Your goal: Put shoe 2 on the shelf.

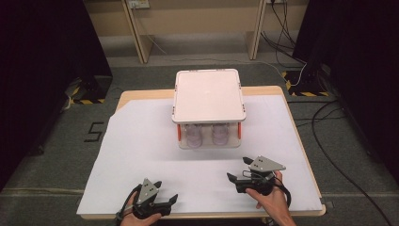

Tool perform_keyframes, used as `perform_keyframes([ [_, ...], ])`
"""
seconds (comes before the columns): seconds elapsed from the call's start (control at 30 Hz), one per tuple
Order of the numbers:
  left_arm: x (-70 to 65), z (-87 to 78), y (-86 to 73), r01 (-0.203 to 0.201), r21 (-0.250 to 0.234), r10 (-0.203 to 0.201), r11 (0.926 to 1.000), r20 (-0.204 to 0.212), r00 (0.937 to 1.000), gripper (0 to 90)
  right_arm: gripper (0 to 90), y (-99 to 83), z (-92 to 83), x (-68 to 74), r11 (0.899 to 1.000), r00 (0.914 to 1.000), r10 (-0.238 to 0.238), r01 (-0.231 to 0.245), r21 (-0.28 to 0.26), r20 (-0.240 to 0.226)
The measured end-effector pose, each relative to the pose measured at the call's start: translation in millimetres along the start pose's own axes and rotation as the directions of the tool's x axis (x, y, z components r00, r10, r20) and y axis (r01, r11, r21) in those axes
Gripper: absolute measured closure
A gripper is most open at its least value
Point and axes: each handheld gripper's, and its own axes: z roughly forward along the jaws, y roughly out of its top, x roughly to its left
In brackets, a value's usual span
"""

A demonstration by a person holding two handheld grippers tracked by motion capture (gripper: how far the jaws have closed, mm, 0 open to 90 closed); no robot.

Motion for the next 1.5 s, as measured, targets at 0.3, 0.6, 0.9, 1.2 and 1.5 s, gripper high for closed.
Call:
perform_keyframes([
  [0.3,-0.1,0.2,-0.2,-0.001,0.001,0.001,1.0000,-0.001,1.0000,21.9,16.2,-11.9,-14.9,3.2,1.000,1.0000,0.004,-0.004,0.009,-0.006],
  [0.6,-0.2,0.1,-0.4,0.000,0.005,0.000,1.0000,0.000,1.0000,21.8,16.0,-29.9,-23.4,9.7,0.998,0.9997,0.009,-0.008,0.059,-0.022],
  [0.9,-0.4,0.7,-0.6,0.003,0.005,-0.003,1.0000,0.002,1.0000,21.8,15.9,-40.7,-28.5,17.4,0.994,0.9997,0.012,-0.010,0.108,-0.023],
  [1.2,-0.7,0.9,-0.4,-0.001,0.006,0.001,1.0000,0.002,1.0000,21.8,15.9,-41.8,-27.3,18.9,0.993,0.9995,-0.003,0.007,0.120,-0.031],
  [1.5,-0.7,1.3,-0.6,-0.002,0.007,0.002,1.0000,0.006,1.0000,21.6,15.9,-41.8,-26.2,19.6,0.992,0.9994,-0.007,0.011,0.123,-0.034],
])
